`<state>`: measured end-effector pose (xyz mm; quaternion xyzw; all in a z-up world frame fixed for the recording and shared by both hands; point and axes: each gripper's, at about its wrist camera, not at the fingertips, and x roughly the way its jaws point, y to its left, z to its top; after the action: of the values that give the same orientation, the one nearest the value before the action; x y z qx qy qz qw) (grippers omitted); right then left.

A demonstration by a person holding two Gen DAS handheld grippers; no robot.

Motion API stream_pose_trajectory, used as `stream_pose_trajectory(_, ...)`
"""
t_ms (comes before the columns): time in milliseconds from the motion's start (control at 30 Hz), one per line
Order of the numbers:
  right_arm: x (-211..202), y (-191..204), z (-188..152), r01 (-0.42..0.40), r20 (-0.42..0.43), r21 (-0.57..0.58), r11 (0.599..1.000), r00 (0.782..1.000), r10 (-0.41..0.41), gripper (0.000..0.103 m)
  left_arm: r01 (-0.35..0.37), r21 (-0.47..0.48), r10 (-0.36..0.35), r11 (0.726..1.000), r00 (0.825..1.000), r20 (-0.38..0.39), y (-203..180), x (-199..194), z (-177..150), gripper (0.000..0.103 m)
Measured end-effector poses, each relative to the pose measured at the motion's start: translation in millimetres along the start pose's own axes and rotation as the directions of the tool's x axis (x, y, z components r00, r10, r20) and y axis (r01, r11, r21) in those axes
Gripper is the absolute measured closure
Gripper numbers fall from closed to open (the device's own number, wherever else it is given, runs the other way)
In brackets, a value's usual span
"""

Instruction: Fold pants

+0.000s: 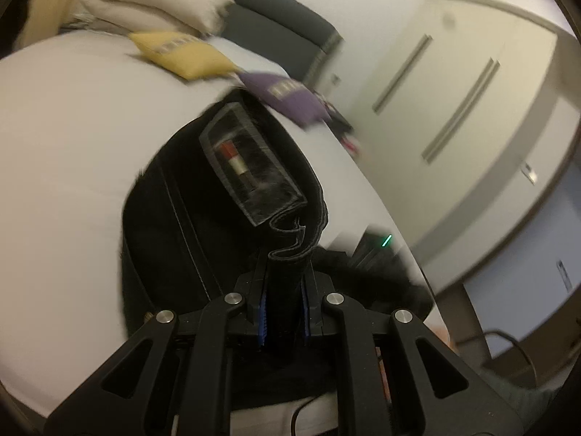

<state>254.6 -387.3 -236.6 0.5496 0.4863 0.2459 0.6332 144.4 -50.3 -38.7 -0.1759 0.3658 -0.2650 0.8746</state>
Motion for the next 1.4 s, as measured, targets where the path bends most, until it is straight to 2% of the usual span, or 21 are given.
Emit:
stream_pose_trajectory(100, -40.5, 16.7, 12.0, -0.046, 0.071, -0.045, 0.998, 0.996, 0.049, 0.013, 0.012, 0.040, -0.010, 0.999, 0.998, -0.055, -15.7, 20.6, -15.5, 0.092)
stream_pose_trajectory(200, -58.2, 25.6, 24.2, -0.083, 0.063, -0.076, 0.994, 0.994, 0.088, 0.013, 0.029, 0.076, -0.021, 0.997, 0.995, -0.097, -29.7, 34.1, -29.4, 0.092)
stream_pose_trajectory(300, -61.8, 35.4, 27.1, -0.079, 0.040, -0.120, 0.990, 0.996, 0.084, 0.013, 0.039, 0.118, -0.023, 0.992, 0.991, -0.134, -43.0, 45.5, -41.9, 0.092)
stream_pose_trajectory(433, -56.5, 47.0, 29.3, -0.053, -0.005, -0.174, 0.983, 0.999, 0.053, 0.013, 0.032, 0.145, -0.007, 0.989, 0.985, -0.170, -51.2, 54.5, -57.5, 0.092)
stream_pose_trajectory(533, -59.4, 58.6, 30.3, 0.023, -0.026, -0.250, 0.968, 0.999, -0.031, 0.015, 0.012, 0.179, 0.021, 0.984, 0.983, -0.180, -58.3, 65.3, -62.0, 0.092)
stream_pose_trajectory(600, -59.5, 58.8, 33.7, 0.076, -0.039, -0.269, 0.960, 0.995, -0.089, 0.030, 0.002, 0.202, 0.036, 0.979, 0.983, -0.183, -66.4, 66.8, -68.5, 0.092)
stream_pose_trajectory(633, -58.7, 57.4, 35.7, 0.102, -0.048, -0.270, 0.957, 0.992, -0.119, 0.033, -0.003, 0.212, 0.043, 0.977, 0.982, -0.184, -70.3, 66.6, -71.6, 0.092)
stream_pose_trajectory(667, -58.0, 54.9, 37.5, 0.118, -0.059, -0.270, 0.956, 0.989, -0.139, 0.042, -0.006, 0.222, 0.048, 0.975, 0.982, -0.185, -73.1, 68.9, -71.3, 0.092)
stream_pose_trajectory(700, -59.0, 51.4, 39.2, 0.131, -0.068, -0.272, 0.953, 0.985, -0.155, 0.051, -0.011, 0.235, 0.057, 0.972, 0.981, -0.188, -76.6, 71.5, -72.3, 0.092)
stream_pose_trajectory(733, -62.1, 49.7, 39.6, 0.147, -0.072, -0.283, 0.948, 0.982, -0.173, 0.054, -0.015, 0.246, 0.064, 0.969, 0.979, -0.195, -81.0, 73.7, -75.2, 0.092)
stream_pose_trajectory(833, -64.5, 47.8, 39.9, 0.179, -0.064, -0.320, 0.930, 0.976, -0.210, 0.074, -0.014, 0.258, 0.070, 0.966, 0.976, -0.208, -91.2, 79.4, -76.9, 0.092)
stream_pose_trajectory(900, -73.9, 47.1, 40.2, 0.194, -0.050, -0.337, 0.921, 0.973, -0.223, 0.085, -0.012, 0.269, 0.071, 0.963, 0.975, -0.212, -94.6, 97.9, -63.0, 0.092)
stream_pose_trajectory(1100, -102.2, 37.7, 46.1, 0.223, -0.001, -0.344, 0.912, 0.971, -0.238, 0.088, 0.005, 0.343, 0.077, 0.939, 0.971, -0.225, -116.7, 120.2, -57.7, 0.091)
stream_pose_trajectory(1300, -119.5, 12.1, 52.8, 0.250, 0.015, -0.303, 0.920, 0.966, -0.258, 0.088, 0.010, 0.381, 0.105, 0.925, 0.954, -0.281, -138.0, 154.9, -71.3, 0.091)
stream_pose_trajectory(1400, -118.6, -7.3, 58.8, 0.254, 0.013, -0.279, 0.926, 0.965, -0.261, 0.088, 0.009, 0.370, 0.116, 0.929, 0.942, -0.314, -132.9, 174.0, -81.4, 0.089)
